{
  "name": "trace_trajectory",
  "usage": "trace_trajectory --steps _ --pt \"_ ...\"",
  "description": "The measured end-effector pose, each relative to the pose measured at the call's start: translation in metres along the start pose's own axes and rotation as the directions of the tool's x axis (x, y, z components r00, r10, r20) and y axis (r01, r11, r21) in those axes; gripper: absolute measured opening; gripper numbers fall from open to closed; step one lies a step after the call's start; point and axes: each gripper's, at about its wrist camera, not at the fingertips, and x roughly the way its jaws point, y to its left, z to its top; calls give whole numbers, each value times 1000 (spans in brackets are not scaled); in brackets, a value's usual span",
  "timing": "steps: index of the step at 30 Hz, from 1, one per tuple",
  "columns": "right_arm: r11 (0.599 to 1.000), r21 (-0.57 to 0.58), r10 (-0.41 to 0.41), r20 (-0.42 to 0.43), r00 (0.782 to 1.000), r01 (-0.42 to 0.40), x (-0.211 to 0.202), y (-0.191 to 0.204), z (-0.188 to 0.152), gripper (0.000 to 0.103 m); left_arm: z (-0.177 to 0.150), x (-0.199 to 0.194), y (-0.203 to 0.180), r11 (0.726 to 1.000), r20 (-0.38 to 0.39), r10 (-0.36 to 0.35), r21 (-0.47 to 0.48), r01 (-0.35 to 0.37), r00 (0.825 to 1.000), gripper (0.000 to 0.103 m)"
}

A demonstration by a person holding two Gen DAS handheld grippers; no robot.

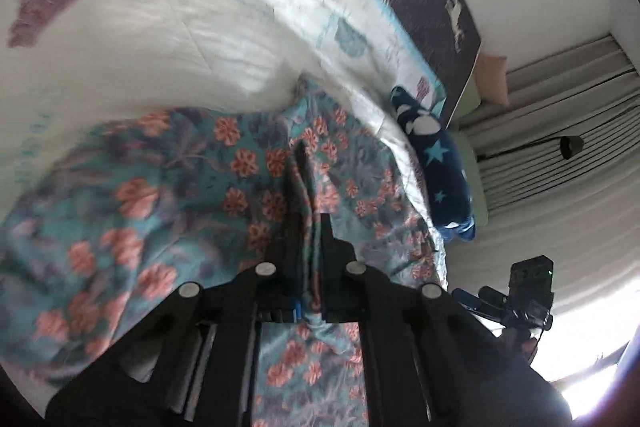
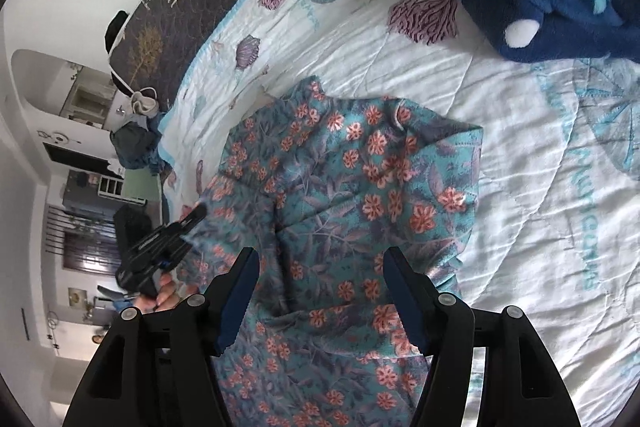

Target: Fold small clothes

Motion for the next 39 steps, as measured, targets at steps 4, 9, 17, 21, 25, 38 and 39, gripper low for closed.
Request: trace_trajectory --steps 4,9,17,21,25,38,39 --pt "999 -34 -12 8 1000 12 0 6 1 66 -18 -29 11 1000 61 -23 -16 24 998 7" --pt "989 -110 -97 17 995 98 7 16 1 66 -49 -50 33 991 74 -118 -61 123 990 7" --pt "781 -452 -439 91 894 430 25 46 11 73 -94 -60 36 999 51 -14 34 12 999 7" --pt "764 -553 -429 -49 902 333 43 55 32 73 -99 -55 39 999 34 28 37 -29 999 7" --pt "483 -836 -559 -64 826 262 63 78 27 73 -100 -54 48 999 17 28 27 -28 999 7" --pt "635 -765 -558 -356 749 109 101 29 83 69 -93 -44 60 1000 3 -29 -10 29 1000 7" --pt "654 -752 -541 -384 748 86 102 26 82 60 -93 -44 59 1000 3 -26 -1 26 1000 7"
